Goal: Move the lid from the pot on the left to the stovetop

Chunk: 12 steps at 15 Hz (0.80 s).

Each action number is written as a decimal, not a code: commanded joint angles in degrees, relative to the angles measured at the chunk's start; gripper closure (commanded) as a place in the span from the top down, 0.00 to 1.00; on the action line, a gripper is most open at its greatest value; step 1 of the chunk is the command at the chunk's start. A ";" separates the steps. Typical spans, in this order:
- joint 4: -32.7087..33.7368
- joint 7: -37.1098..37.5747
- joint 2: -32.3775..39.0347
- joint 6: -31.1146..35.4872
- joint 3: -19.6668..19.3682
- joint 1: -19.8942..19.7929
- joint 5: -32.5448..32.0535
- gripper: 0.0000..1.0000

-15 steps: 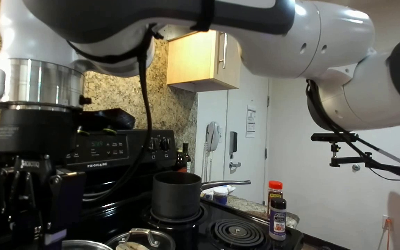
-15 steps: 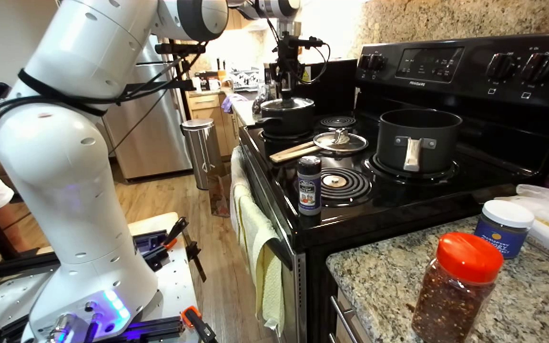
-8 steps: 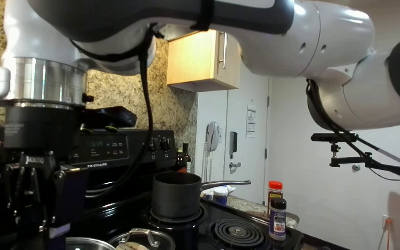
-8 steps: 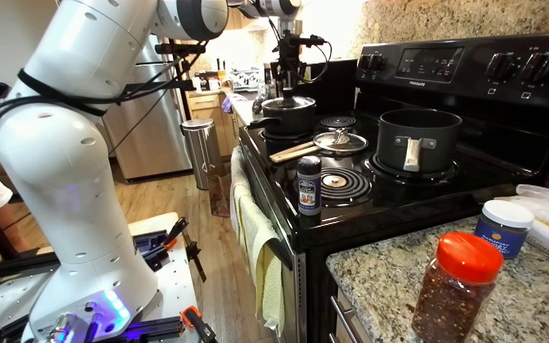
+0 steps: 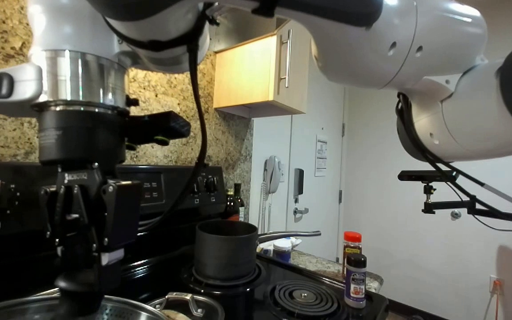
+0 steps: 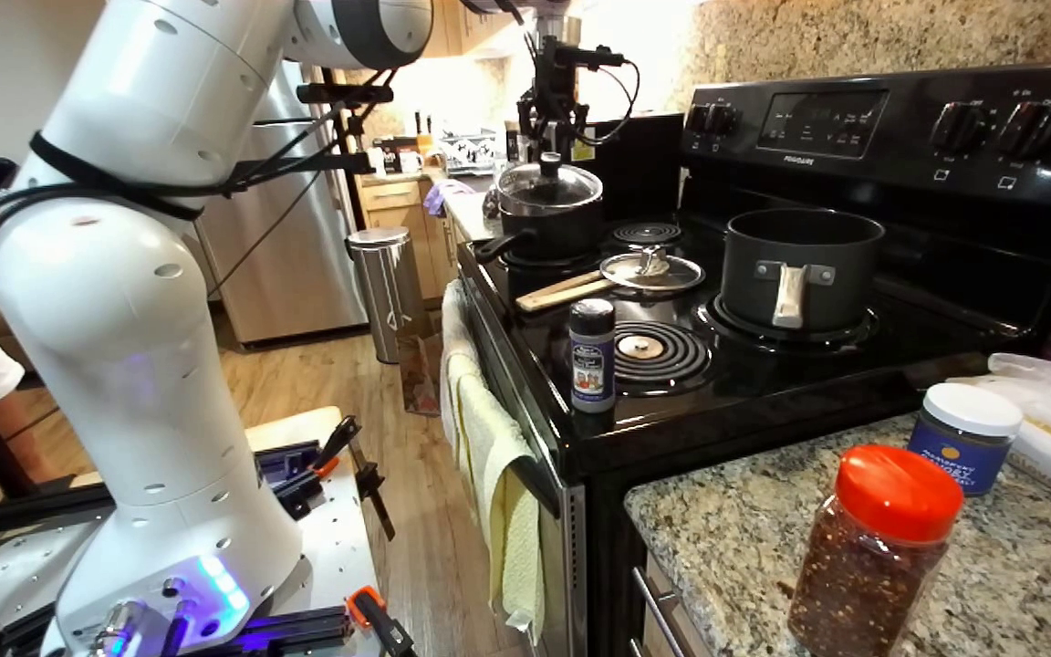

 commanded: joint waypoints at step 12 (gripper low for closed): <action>5.65 1.01 -1.39 -9.98 -1.80 0.40 -1.26 0.78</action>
